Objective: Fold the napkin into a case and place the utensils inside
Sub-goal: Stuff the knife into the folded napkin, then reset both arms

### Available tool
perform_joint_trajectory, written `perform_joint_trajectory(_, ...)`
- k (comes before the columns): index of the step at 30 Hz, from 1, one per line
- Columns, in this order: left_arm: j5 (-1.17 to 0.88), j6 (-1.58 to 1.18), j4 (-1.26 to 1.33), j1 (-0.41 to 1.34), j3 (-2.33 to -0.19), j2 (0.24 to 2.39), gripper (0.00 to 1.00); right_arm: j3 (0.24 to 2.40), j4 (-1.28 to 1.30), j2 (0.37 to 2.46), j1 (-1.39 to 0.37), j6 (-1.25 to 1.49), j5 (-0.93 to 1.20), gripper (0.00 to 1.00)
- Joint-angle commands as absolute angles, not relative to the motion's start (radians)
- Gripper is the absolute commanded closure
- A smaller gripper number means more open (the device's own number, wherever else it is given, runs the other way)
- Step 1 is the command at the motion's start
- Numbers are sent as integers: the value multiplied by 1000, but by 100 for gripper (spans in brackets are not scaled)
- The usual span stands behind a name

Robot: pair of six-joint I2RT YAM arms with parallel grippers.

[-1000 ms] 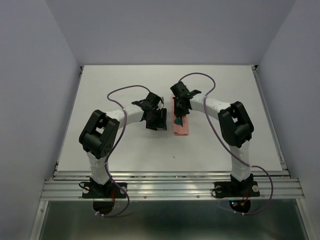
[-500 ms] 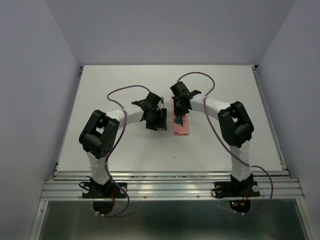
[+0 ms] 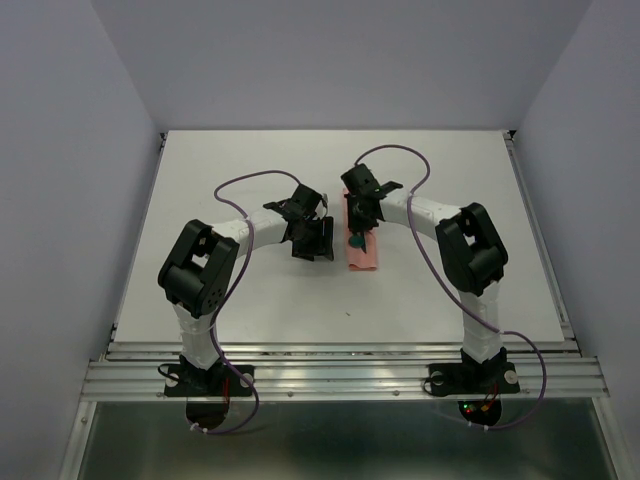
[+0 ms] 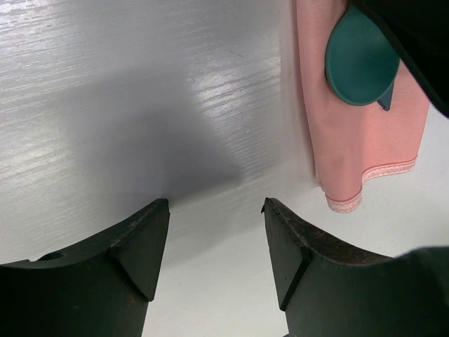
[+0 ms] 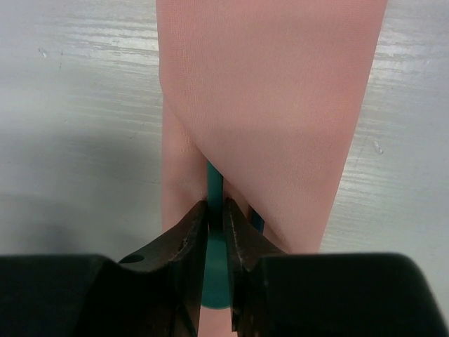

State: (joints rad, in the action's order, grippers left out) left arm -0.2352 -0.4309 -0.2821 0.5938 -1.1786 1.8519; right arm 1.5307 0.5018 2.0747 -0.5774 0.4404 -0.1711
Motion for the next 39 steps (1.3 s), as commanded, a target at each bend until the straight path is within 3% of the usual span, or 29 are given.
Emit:
perform_joint_trajectory(1, -212, -413, -324, 589, -1183, 1876, 32, 1514, 474, 2016, -586, 452, -172, 77)
perform_joint_trajectory(7, -210, -413, -324, 589, -1187, 1875, 32, 1503, 494, 1959, -586, 469, -176, 63)
perform_joint_trajectory(15, -193, -407, -336, 588, -1196, 1875, 32, 1456, 544, 1849, -586, 483, -181, 56)
perform_joint_trajectory(19, -180, -405, -344, 586, -1201, 1864, 32, 1384, 551, 1740, -586, 494, -283, 28)
perform_joint_trajectory(20, -173, -405, -348, 584, -1207, 1858, 32, 1344, 540, 1689, -586, 500, -360, 17)
perform_joint_trajectory(23, -150, -400, -360, 580, -1226, 1836, 33, 1280, 526, 1612, -586, 560, -518, 4)
perform_joint_trajectory(27, -118, -379, -382, 565, -1250, 1778, 32, 1184, 526, 1473, -574, 675, -769, 0)
perform_joint_trajectory(30, -98, -365, -396, 535, -1269, 1721, 32, 1111, 526, 1392, -525, 745, -836, 0)
perform_joint_trajectory(39, -37, -334, -397, 430, -1301, 1517, 32, 940, 469, 1264, -215, 816, -595, 0)
